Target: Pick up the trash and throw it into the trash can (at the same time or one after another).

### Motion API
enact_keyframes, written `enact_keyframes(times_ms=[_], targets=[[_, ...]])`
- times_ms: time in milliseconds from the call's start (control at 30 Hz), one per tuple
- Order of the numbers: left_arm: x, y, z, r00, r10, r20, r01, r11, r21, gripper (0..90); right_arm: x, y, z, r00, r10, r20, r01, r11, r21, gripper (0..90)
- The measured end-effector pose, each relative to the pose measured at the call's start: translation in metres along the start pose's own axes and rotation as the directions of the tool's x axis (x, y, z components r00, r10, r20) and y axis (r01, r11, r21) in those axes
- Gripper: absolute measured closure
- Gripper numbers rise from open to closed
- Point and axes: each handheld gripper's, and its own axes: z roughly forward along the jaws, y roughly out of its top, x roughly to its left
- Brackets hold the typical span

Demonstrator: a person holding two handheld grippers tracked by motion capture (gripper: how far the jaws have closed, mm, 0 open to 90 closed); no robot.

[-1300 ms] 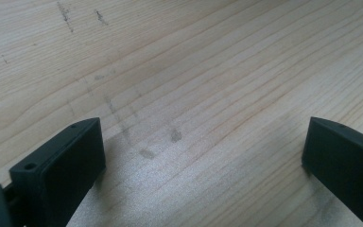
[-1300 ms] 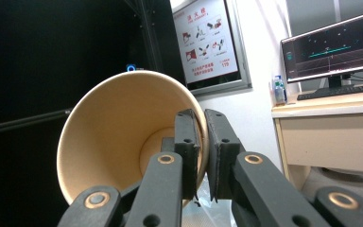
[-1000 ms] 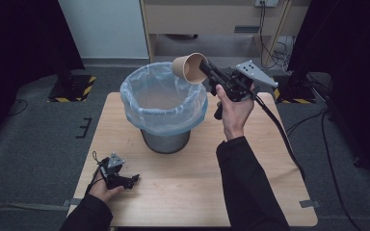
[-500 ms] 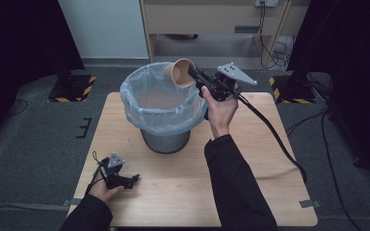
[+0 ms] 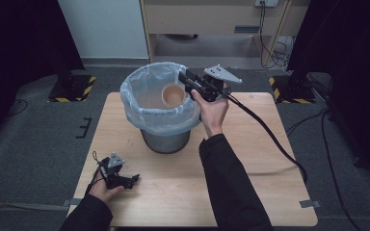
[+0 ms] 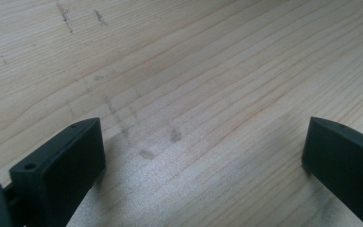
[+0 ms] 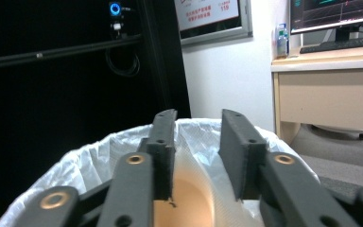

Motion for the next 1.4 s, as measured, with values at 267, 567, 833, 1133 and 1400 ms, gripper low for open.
enact_keyframes(times_ms=[267,567,833,1133,1400], targets=[[0.0,0.0,0.0,1.0,0.0,0.0,0.0,1.0,0.0,0.0,-0.002,0.017,-0.026,0.999,-0.043,0.012,0.043,0.9986,-0.029,45.3],[0.0,0.0,0.0,1.0,0.001,-0.001,-0.001,1.0,0.002,0.0,-0.013,0.009,-0.074,0.9988,-0.041,0.026,0.041,0.9992,0.001,32.8],[0.0,0.0,0.0,1.0,0.0,-0.002,0.0,1.0,0.001,0.0,-0.033,-0.035,-0.117,0.9982,-0.024,0.055,0.018,0.9935,0.112,29.1],[-0.001,0.0,0.0,1.0,-0.001,-0.003,0.001,1.0,0.001,0.0,-0.057,-0.099,-0.16,0.9945,-0.02,0.103,-0.011,0.9571,0.289,27.6],[-0.001,0.0,0.0,1.0,-0.001,-0.004,0.001,1.0,0.001,0.0,-0.084,-0.162,-0.189,0.9842,-0.02,0.176,-0.065,0.8855,0.46,26.0]])
